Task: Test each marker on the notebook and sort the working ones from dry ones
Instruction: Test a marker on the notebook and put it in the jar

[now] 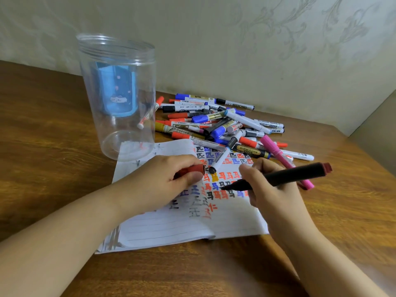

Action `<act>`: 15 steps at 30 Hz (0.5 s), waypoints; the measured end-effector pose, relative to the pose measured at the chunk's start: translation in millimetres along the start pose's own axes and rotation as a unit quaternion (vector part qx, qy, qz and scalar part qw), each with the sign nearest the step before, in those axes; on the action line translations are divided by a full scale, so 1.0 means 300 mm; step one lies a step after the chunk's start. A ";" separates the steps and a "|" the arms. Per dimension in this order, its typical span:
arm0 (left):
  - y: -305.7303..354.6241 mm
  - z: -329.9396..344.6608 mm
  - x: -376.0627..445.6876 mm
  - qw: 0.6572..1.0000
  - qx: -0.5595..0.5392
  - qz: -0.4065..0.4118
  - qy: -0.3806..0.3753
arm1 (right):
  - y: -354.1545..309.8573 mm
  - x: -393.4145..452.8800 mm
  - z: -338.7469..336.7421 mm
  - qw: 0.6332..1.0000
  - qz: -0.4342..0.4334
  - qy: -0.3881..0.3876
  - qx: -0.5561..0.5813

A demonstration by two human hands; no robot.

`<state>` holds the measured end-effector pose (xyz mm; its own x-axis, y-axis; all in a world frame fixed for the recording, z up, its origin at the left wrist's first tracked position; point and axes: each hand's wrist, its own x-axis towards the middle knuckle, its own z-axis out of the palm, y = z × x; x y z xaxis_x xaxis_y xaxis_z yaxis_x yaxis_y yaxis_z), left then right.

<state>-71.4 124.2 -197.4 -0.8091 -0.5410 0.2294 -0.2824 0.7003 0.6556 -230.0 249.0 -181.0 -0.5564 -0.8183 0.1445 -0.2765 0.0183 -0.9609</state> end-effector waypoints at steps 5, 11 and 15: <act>0.003 -0.012 0.003 0.999 -0.021 -0.020 0.013 | -0.101 0.070 0.007 0.995 0.011 -0.063 0.074; 0.001 -0.015 0.004 1.000 -0.010 -0.018 0.018 | -0.067 0.091 0.075 0.976 0.027 -0.022 0.214; 0.009 -0.011 0.007 1.000 -0.010 -0.001 0.018 | -0.055 0.080 0.057 0.978 0.035 -0.018 0.207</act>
<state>-72.3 123.4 -192.8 -0.7891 -0.5596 0.2533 -0.2742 0.6899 0.6700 -225.2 219.3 -165.7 -0.5317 -0.8436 0.0745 0.1058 -0.1534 -0.9825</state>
